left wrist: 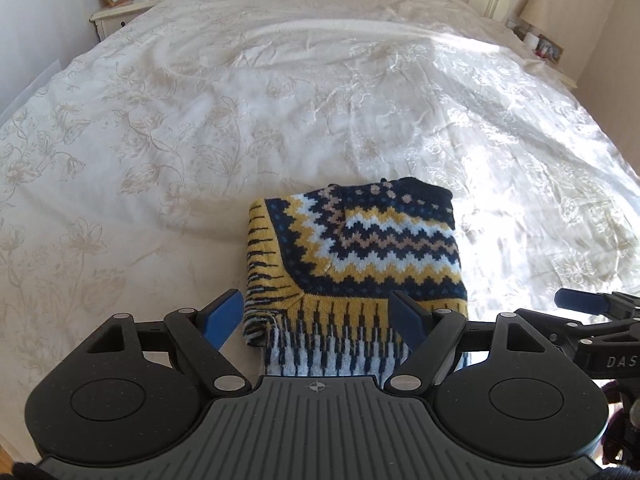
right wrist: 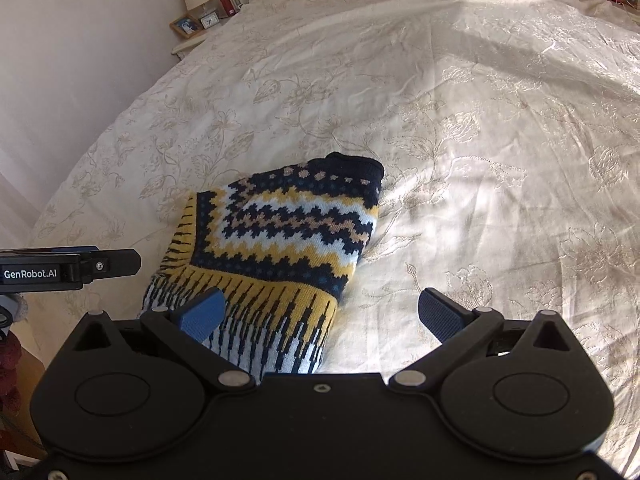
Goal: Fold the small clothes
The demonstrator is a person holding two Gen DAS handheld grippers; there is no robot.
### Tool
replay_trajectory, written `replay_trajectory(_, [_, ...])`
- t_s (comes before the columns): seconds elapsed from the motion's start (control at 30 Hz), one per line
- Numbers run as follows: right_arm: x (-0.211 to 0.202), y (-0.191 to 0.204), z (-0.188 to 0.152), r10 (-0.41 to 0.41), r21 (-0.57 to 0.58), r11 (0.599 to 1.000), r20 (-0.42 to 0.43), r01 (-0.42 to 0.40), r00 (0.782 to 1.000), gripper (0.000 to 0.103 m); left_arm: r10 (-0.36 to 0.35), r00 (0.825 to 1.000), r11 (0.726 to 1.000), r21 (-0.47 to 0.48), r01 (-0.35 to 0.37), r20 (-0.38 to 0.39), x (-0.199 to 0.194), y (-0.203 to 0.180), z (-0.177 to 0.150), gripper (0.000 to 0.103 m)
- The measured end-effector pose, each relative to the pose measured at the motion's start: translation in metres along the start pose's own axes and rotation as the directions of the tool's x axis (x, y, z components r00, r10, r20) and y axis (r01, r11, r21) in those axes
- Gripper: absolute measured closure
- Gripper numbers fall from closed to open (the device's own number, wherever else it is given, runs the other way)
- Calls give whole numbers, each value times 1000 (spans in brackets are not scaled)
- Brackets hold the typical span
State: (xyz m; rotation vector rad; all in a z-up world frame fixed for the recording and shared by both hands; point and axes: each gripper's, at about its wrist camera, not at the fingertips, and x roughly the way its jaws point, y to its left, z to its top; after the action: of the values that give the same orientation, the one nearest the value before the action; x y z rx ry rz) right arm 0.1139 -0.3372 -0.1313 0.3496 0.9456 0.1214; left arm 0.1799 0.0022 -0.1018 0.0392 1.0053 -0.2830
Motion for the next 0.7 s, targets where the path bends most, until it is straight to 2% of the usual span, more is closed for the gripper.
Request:
replay_trajectory(0.13, [-14,4,5,15,-7,1000,47,-14,999,1,18,1000,1000,-10,-17,23,-9,-7,4,25])
replay_trajectory(0.3, [-29,5,8,49,14,999,115,-51,992,1,100,995,995,7,-101,24,-15,-14,7,25])
replay_trajectory(0.4, [-33,8,9,42,4,999,122,-43,992,1,130,991,991,20,-131,20,-19,-16,6,25])
replay_trajectory(0.6, [-33,13,5,52,-9,999,110,-52,993,1,104,994,994,28,-105,24,-25,-16,1,25])
replay_trajectory(0.7, [-37,15,3,60,-8,998,128,-59,990,1,134,990,990,48,-136,34,-28,-20,-3,25])
